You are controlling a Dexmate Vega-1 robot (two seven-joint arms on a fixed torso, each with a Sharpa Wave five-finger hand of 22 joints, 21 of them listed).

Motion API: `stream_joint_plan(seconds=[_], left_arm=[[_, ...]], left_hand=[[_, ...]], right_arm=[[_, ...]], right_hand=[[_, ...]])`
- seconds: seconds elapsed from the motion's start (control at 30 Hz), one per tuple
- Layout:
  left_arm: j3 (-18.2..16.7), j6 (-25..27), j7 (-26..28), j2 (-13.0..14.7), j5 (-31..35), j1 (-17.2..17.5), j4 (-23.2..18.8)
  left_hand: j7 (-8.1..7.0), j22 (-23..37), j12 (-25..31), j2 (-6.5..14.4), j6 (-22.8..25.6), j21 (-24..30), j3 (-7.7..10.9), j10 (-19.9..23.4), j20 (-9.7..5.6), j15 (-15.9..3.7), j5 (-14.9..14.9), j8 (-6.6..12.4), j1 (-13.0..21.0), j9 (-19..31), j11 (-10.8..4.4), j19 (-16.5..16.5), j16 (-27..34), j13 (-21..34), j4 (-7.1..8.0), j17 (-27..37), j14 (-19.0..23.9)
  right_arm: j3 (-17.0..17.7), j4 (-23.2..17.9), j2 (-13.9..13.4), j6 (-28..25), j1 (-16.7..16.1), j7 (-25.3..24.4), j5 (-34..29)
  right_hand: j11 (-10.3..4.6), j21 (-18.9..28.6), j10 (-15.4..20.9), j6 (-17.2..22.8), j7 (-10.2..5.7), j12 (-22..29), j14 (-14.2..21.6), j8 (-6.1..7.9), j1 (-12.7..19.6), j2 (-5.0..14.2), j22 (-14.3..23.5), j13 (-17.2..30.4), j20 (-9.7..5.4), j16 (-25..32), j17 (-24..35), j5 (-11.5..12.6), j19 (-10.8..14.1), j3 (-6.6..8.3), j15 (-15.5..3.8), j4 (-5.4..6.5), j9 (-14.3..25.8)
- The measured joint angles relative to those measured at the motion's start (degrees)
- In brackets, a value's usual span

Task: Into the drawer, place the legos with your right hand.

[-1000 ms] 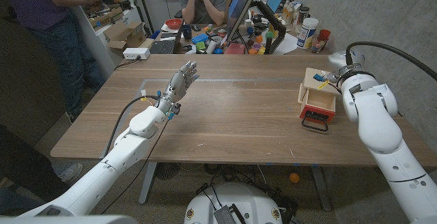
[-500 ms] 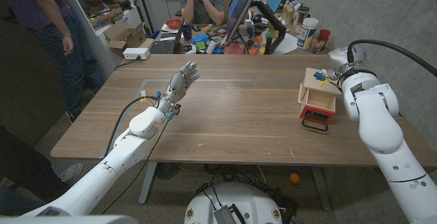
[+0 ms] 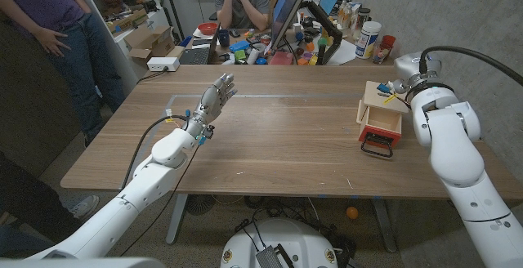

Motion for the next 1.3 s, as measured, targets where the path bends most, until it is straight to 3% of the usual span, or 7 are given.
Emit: stream_joint_plan(seconds=[0.33,0.63,0.83,1.3], left_arm=[[-0.8,-0.9,-1.2,1.0,-0.8,0.8,-0.3],[-1.5,-1.9,-3.2,1.8,-2.1,1.3,0.2],[-2.1,-2.7,-4.6,2.4,-3.0,1.6,0.8],[-4.1,-4.4,-7.3,4.5,-4.9,3.5,1.8]], left_hand=[[0.00,0.0,0.0,0.0,0.0,0.0,0.00,0.0,0.00,0.00,0.0,0.00,0.0,0.0,0.00,0.0,0.0,0.0,0.00,0.0,0.0],[0.00,0.0,0.0,0.0,0.0,0.0,0.00,0.0,0.00,0.00,0.0,0.00,0.0,0.0,0.00,0.0,0.0,0.0,0.00,0.0,0.0],[0.00,0.0,0.0,0.0,0.0,0.0,0.00,0.0,0.00,0.00,0.0,0.00,0.0,0.0,0.00,0.0,0.0,0.0,0.00,0.0,0.0],[0.00,0.0,0.0,0.0,0.0,0.0,0.01,0.0,0.00,0.21,0.0,0.00,0.0,0.0,0.00,0.0,0.0,0.0,0.00,0.0,-0.2]], right_arm=[[0.0,-0.8,1.6,-0.8,-0.6,-1.9,-1.2],[-0.7,-1.9,3.8,-1.8,-1.5,-3.7,-2.9],[-1.1,-2.2,4.9,-2.2,-1.8,-4.7,-4.2],[-3.0,-2.7,8.2,-3.7,-1.9,-7.2,-7.8]], right_hand=[[-0.09,-1.9,-1.3,-0.7,-0.11,-1.7,-3.0,0.00,-0.4,-0.38,0.0,-0.6,0.25,0.0,-1.3,0.0,-1.4,0.00,0.10,0.00,-0.3],[-0.49,-6.5,-7.3,-5.1,-0.69,-7.0,-12.6,-0.45,-0.4,-0.38,0.0,-2.5,0.40,-0.2,-5.1,0.0,-4.5,0.26,0.58,-0.59,-0.8],[-1.27,-8.7,-9.7,-8.1,-1.15,-9.5,-16.0,-0.87,-0.4,-0.38,0.0,-3.5,0.52,-0.2,-7.2,0.0,-5.5,0.26,0.68,-0.58,-1.3],[-1.42,-10.1,-10.2,-9.3,-1.31,-10.4,-16.8,-0.88,-0.6,-0.62,0.0,-4.2,0.70,-0.2,-8.6,0.0,-6.2,0.26,0.62,-0.58,-1.6]])
